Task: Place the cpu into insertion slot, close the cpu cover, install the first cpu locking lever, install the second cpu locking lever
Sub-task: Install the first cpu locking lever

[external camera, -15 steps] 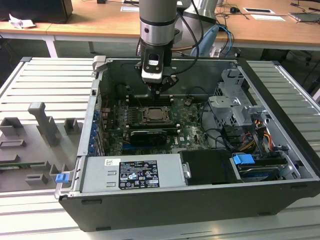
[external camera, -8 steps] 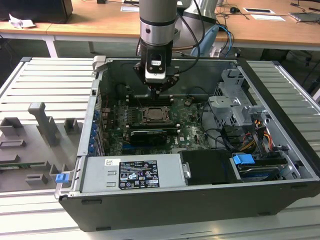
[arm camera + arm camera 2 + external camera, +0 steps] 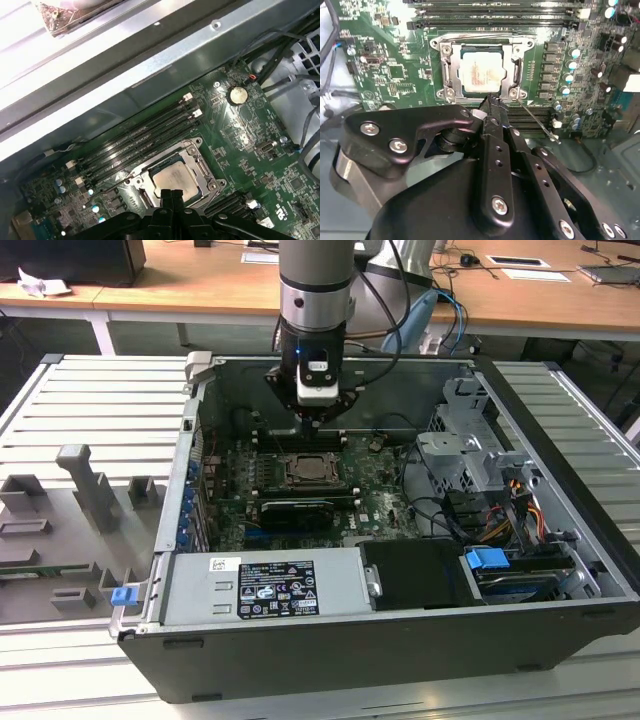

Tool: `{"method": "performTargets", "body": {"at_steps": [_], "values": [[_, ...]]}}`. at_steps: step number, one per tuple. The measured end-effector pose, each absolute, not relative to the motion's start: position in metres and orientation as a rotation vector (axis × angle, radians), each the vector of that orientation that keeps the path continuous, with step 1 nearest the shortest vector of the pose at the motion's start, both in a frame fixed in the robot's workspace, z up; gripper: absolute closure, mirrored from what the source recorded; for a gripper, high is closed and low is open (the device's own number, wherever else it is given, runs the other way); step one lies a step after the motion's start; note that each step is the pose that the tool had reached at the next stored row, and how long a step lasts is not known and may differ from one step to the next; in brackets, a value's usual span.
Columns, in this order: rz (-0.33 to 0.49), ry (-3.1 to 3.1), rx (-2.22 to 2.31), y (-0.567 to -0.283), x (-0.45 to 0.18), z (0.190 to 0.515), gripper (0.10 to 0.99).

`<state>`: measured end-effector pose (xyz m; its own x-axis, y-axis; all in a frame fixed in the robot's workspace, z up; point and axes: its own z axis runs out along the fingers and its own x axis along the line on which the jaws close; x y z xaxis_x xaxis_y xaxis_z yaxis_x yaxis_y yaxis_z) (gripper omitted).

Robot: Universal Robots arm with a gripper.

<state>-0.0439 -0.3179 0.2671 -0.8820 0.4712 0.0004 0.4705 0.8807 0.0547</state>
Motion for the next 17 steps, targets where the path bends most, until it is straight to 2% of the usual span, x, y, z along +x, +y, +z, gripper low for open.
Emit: {"method": "performTargets", "body": {"at_steps": [17], "values": [[0.086,3.137,0.108,-0.3180,-0.0440,0.2668,0.980]]}}
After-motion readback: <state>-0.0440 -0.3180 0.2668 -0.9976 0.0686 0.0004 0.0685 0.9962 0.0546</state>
